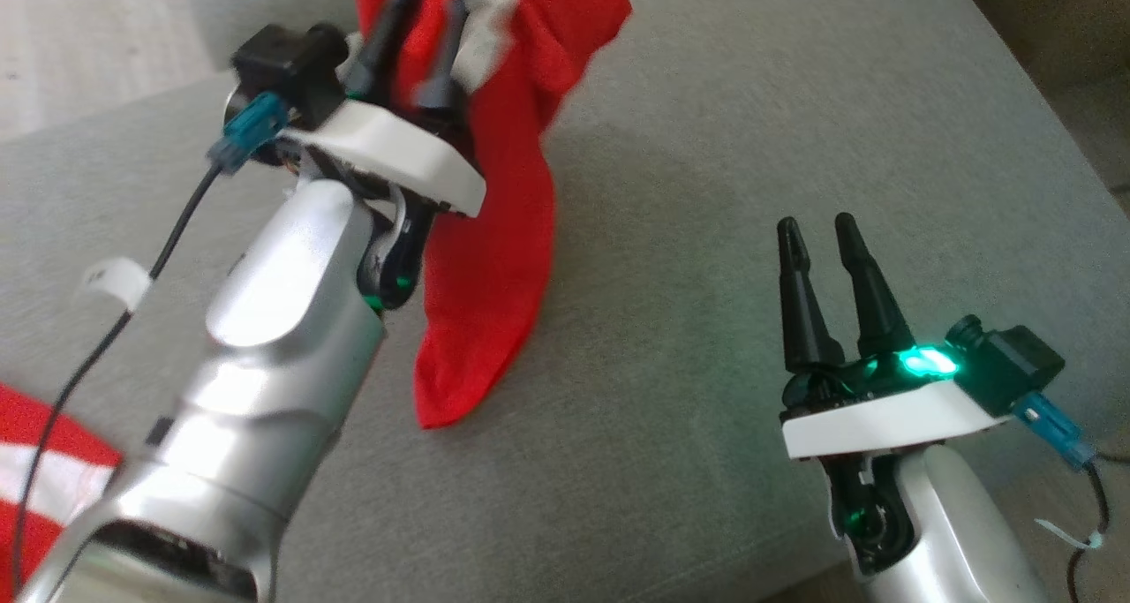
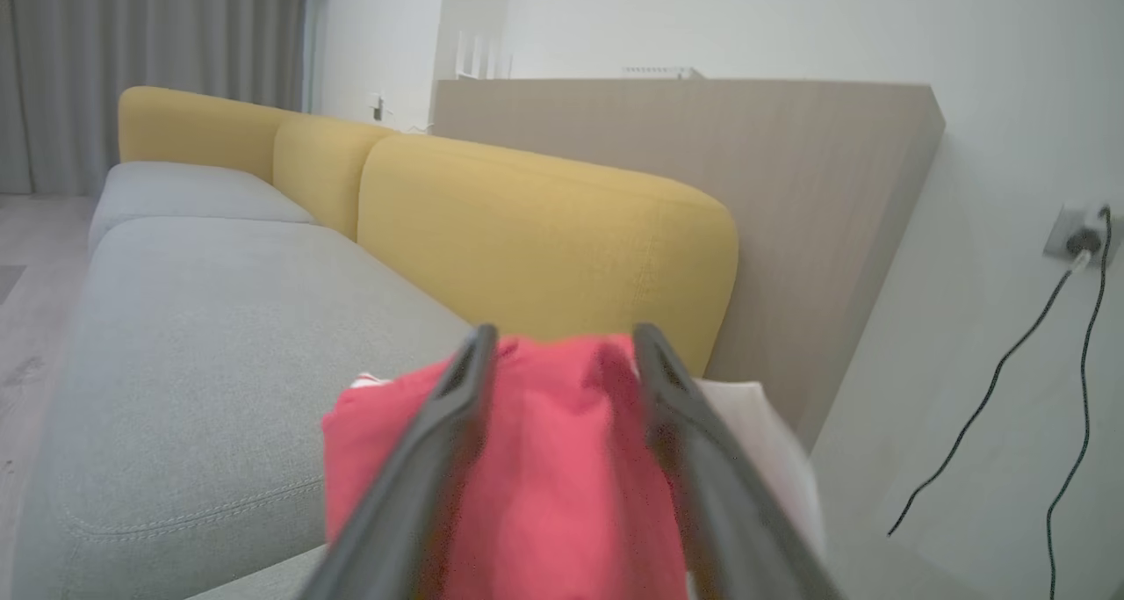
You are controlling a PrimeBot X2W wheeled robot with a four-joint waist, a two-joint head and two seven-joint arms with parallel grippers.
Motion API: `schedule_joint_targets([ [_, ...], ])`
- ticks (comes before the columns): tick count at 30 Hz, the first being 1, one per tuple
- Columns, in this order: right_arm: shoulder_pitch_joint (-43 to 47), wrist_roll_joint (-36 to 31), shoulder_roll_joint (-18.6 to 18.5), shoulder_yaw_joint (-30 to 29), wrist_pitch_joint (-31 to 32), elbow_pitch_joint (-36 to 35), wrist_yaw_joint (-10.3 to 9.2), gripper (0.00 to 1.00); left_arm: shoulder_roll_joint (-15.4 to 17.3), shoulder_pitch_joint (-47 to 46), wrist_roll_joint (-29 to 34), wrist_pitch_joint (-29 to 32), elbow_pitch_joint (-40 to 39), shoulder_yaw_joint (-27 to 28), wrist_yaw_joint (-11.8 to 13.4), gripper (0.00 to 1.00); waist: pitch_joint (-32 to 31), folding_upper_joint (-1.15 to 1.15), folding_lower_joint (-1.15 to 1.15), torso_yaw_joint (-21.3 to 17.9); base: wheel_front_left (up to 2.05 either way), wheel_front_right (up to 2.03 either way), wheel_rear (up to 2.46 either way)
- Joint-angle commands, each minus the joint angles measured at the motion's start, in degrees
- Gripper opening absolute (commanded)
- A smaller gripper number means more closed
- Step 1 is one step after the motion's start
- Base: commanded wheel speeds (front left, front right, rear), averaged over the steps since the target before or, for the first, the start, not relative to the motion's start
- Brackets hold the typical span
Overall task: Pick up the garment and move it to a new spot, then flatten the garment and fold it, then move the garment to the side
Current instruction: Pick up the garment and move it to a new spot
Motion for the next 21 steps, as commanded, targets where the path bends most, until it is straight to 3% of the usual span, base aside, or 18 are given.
schedule_joint_targets([
  [1,-1.80,0.34,-0.23,1.68,-0.62,-2.02,-0.04,1.00,1.46,-3.40,1.05,-0.70,-0.19,1.03,-0.26,1.00,1.47,0.00,-0.01,-1.85,0.00,0.00,0.00],
  [6,-1.78,0.65,-0.23,1.05,-0.62,-2.18,-0.04,1.00,1.35,-5.65,1.73,-3.72,6.79,1.19,-1.21,1.00,1.38,0.00,-0.01,-1.67,0.00,0.00,0.00],
  [12,-0.53,-0.95,-0.23,-1.69,-0.62,-1.88,-0.04,1.00,2.66,-4.35,2.19,-5.49,9.52,2.10,-2.33,1.00,-0.34,0.00,-0.01,2.61,0.00,0.00,0.00],
  [21,1.99,-3.67,-0.23,-6.41,-0.62,-1.43,-0.04,1.00,6.55,9.48,7.11,-5.77,-2.88,5.31,-3.46,1.00,-4.20,0.00,-0.01,11.10,0.00,0.00,0.00],
])
